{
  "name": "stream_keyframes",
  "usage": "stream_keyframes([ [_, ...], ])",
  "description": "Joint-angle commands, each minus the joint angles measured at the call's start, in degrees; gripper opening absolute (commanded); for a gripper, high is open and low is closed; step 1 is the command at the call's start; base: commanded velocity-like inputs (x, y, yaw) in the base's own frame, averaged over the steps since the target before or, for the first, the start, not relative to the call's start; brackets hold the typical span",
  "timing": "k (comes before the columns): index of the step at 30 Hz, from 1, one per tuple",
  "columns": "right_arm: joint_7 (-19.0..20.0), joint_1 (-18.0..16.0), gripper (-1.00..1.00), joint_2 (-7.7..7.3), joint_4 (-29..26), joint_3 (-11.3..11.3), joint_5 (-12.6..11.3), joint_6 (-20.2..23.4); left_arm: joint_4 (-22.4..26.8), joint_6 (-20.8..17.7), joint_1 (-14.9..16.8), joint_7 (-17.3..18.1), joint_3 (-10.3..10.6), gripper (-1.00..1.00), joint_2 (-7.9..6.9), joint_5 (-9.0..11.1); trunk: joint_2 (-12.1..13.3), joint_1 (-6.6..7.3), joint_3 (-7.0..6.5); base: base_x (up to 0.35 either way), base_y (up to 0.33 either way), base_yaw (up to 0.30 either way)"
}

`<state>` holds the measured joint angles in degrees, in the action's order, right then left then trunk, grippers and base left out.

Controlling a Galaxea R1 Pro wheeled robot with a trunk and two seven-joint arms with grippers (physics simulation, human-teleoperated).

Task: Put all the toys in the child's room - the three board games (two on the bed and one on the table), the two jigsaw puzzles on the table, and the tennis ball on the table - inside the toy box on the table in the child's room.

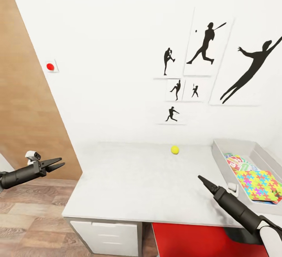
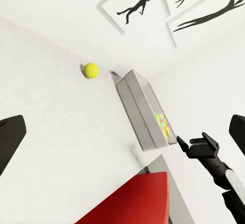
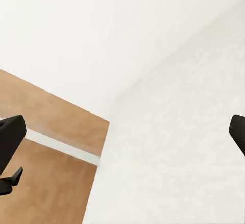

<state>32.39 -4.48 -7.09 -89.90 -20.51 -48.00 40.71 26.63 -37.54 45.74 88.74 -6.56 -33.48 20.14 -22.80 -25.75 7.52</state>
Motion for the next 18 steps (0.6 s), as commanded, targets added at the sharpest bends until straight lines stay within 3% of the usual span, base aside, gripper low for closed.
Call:
stream_keyframes([
  [1, 0.0, -0.1, 1.00, 0.01, 0.0, -0.1, -0.2, 0.2, 0.0, -0.6, 0.0, 0.3, 0.0, 1.00, -0.01, 0.0, -0.1, -0.03, 0.12, 0.007, -0.004, 0.003],
  [18, 0.3, 0.0, 1.00, -0.04, 0.1, -0.1, -0.3, 0.2, 0.0, -0.6, 0.0, 0.4, 0.0, 1.00, -0.01, 0.0, -0.1, -0.03, 0.12, 0.022, -0.024, 0.000],
])
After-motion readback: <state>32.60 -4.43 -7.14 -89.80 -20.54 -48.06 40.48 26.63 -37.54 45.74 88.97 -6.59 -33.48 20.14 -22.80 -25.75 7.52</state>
